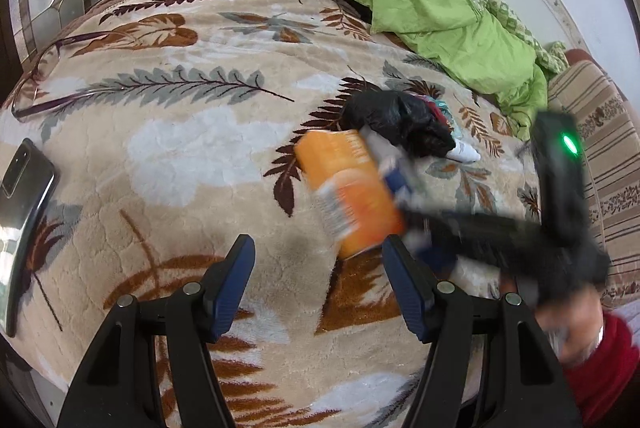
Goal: Collect trash
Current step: 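Grasp the white-green medicine box with the right tool while the left tool grasps the orange OTC box, then lift and hold the white-green box and orange OTC box above the bed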
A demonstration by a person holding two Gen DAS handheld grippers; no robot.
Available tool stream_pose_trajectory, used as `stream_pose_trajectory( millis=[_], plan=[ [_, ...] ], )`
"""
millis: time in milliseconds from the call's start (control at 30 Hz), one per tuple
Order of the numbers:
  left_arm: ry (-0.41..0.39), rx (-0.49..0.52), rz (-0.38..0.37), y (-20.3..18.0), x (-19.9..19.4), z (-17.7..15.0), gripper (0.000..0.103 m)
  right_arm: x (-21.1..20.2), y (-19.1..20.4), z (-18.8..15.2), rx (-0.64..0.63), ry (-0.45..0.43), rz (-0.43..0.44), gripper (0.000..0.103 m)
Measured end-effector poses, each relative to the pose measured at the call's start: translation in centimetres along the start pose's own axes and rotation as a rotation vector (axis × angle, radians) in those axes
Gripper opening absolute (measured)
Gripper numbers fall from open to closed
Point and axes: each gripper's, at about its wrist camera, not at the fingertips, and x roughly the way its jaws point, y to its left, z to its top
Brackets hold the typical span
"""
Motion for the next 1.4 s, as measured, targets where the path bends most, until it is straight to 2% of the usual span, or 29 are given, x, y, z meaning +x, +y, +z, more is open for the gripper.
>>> stream_pose_trajectory(
  millis=[67, 100, 200, 267, 300, 400, 467, 567, 633, 767, 867, 967, 1100, 1233, 1400],
  plan=[
    [0.002, 0.004, -0.003, -0.1, 0.0, 0.0, 0.067, -1.0, 0.8, -2.1, 0.045, 0.009, 0.081, 0.041],
    [0.005, 0.012, -0.003, -0.3, 0.1, 0.0, 0.071, -1.6, 1.0, -2.8, 0.054, -0.002, 0.087, 0.041],
    [0.017, 0.035, 0.013, -0.9, 0.9, 0.1, 0.073, -4.1, 0.7, -5.1, 0.079, -0.064, 0.059, 0.04],
    [0.028, 0.05, 0.018, -1.4, 1.9, 0.3, 0.074, -5.8, -0.2, -6.2, 0.118, -0.11, 0.027, 0.035],
    [0.037, 0.06, 0.033, -1.6, 2.6, 0.4, 0.074, -6.7, -1.0, -7.0, 0.154, -0.124, 0.026, 0.035],
    [0.062, 0.097, 0.085, -2.5, 4.9, 0.8, 0.074, -8.1, -3.2, -8.6, 0.256, -0.137, 0.099, 0.034],
    [0.062, 0.112, 0.115, -2.7, 6.0, 0.8, 0.074, -9.2, -4.2, -10.1, 0.274, -0.158, 0.071, 0.034],
    [0.027, 0.162, 0.2, -3.5, 6.9, 0.9, 0.074, -10.0, -5.0, -11.6, 0.282, -0.164, 0.019, 0.034],
    [0.005, 0.184, 0.255, -3.8, 7.5, 0.9, 0.069, -10.2, -5.9, -12.4, 0.315, -0.165, 0.034, 0.034],
    [-0.027, 0.209, 0.305, -3.8, 7.5, 0.6, 0.048, -10.1, -5.7, -12.8, 0.3, -0.181, -0.005, 0.035],
    [-0.022, 0.182, 0.288, -3.0, 6.6, 0.6, 0.047, -9.8, -4.7, -12.6, 0.245, -0.183, -0.074, 0.035],
    [0.003, 0.143, 0.258, -2.0, 5.4, 0.1, 0.047, -8.8, -4.3, -12.4, 0.239, -0.162, -0.087, 0.035],
    [0.002, 0.086, 0.21, -0.9, 3.1, -0.9, 0.047, -8.6, -3.8, -12.5, 0.23, -0.194, -0.108, 0.035],
    [-0.044, 0.038, 0.16, -0.4, 0.8, -2.2, 0.047, -9.4, -2.9, -12.6, 0.201, -0.262, -0.156, 0.035],
    [-0.138, 0.107, 0.149, -3.4, -1.4, -3.8, 0.047, -11.6, -2.6, -13.6, 0.204, -0.37, -0.197, 0.035]
  ],
)
